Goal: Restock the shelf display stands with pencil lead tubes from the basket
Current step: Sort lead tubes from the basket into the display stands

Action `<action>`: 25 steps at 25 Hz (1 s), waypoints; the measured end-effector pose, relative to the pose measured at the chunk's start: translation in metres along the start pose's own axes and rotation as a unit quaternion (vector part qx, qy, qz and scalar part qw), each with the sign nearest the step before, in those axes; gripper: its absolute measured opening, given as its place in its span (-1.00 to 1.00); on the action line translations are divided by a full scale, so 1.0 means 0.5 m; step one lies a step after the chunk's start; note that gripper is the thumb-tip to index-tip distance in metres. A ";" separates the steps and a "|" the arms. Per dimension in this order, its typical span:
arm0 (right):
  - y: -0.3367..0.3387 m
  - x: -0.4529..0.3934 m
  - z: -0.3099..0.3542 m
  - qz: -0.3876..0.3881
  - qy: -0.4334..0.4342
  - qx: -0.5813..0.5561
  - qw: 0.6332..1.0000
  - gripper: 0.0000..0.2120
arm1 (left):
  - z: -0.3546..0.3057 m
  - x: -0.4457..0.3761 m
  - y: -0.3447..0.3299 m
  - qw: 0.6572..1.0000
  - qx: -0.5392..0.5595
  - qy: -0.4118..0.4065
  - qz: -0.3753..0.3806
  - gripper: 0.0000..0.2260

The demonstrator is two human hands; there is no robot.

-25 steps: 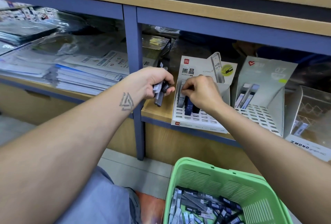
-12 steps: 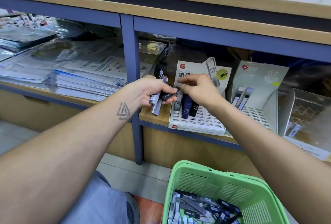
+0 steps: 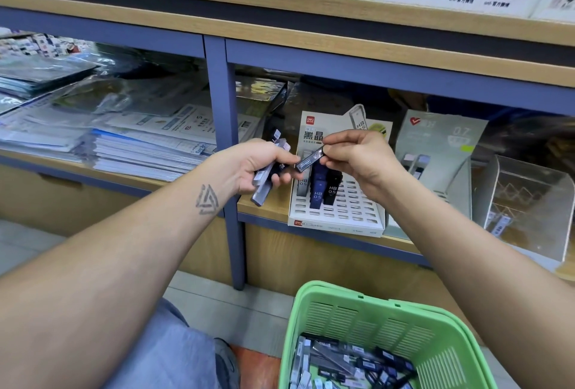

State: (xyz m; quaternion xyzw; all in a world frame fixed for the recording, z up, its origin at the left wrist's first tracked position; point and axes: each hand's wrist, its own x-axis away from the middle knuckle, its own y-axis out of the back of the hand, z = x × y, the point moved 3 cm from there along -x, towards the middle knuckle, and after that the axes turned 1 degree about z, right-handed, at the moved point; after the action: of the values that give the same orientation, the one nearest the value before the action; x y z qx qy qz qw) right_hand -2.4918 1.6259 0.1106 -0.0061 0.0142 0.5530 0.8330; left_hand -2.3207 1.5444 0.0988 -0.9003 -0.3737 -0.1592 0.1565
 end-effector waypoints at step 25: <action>0.191 0.068 0.021 -0.050 0.030 -0.028 0.998 -0.81 | -0.029 -0.035 -0.178 0.992 -0.062 -0.105 -0.032 -0.83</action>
State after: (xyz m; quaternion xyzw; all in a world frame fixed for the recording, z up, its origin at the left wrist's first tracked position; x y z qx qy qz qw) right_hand -2.5665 1.6946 0.1205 -0.0462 0.0234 0.5102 0.8585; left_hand -2.3992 1.5875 0.1191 -0.9074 -0.4063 -0.0921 0.0553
